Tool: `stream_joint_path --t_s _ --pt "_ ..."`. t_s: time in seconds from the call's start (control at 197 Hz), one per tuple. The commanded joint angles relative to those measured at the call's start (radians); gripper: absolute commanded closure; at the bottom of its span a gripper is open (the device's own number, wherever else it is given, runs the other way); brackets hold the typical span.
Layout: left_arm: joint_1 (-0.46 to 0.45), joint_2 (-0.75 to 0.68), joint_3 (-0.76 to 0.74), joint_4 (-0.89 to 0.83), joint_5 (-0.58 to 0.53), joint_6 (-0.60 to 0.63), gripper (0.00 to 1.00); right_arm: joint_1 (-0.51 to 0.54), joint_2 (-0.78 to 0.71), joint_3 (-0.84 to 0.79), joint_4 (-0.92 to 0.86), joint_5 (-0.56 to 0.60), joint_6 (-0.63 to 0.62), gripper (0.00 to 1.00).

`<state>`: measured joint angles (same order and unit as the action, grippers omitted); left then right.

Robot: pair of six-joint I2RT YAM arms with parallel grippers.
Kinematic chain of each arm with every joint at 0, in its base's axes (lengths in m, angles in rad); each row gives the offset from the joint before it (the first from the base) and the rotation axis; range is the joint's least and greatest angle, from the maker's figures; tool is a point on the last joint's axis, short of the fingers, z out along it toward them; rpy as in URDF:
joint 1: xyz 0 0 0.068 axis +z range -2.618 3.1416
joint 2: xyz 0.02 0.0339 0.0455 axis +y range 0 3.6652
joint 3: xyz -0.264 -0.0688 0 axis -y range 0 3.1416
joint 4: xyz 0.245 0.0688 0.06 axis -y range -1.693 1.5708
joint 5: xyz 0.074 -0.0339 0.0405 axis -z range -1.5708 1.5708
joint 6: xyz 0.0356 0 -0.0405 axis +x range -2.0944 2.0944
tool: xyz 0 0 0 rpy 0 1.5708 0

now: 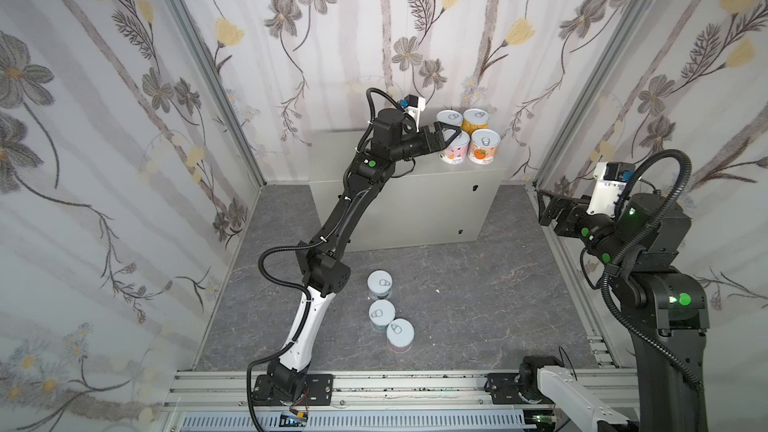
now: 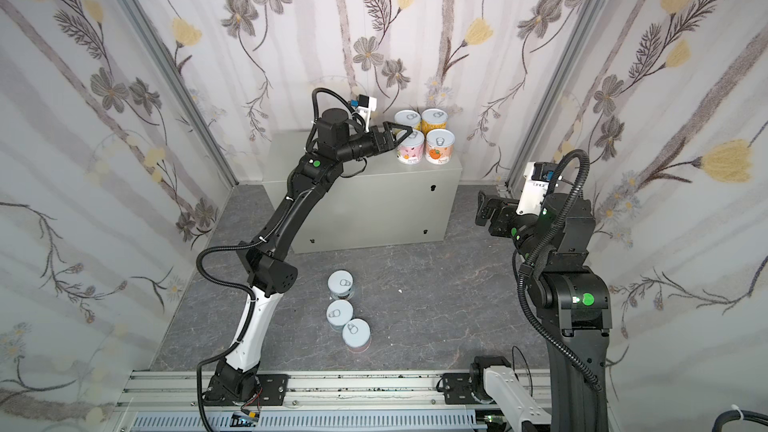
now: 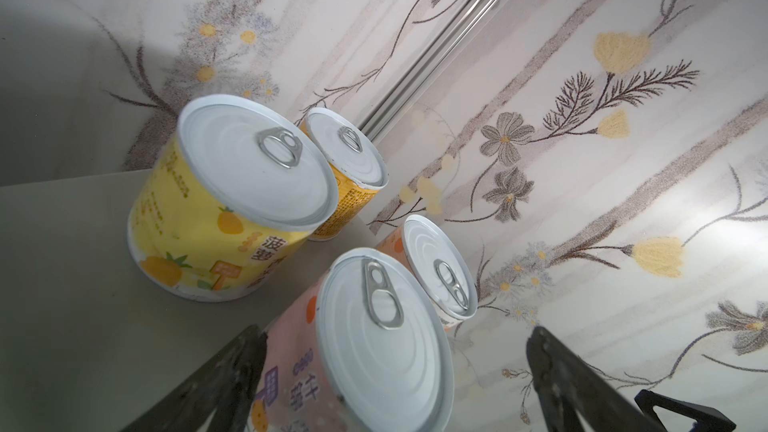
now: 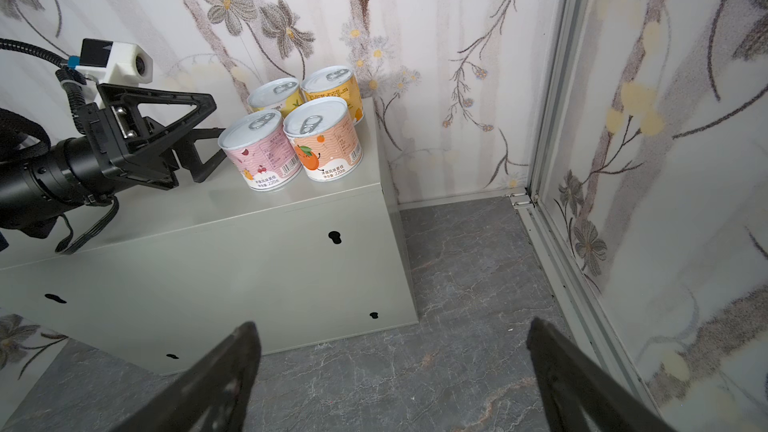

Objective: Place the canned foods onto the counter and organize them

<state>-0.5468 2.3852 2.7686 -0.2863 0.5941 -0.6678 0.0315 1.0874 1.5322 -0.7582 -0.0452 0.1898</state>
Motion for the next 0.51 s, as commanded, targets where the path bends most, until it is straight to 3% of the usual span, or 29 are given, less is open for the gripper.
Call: stream_joint_path --t_s 0.0,0.269,0.502 --pt "0.012 -0.032 0.011 0.013 -0.025 0.042 0.0 0.001 0.007 0.0 0.036 -0.005 -0.003 0.0" --pt "0.046 -0.165 -0.012 -0.194 -0.138 0.182 0.0 0.002 0.018 -0.007 0.04 -0.045 0.009 0.0" --pt "0.058 -0.354 -0.179 -0.351 -0.306 0.281 0.0 0.03 -0.008 -0.112 0.057 -0.121 0.036 0.0"
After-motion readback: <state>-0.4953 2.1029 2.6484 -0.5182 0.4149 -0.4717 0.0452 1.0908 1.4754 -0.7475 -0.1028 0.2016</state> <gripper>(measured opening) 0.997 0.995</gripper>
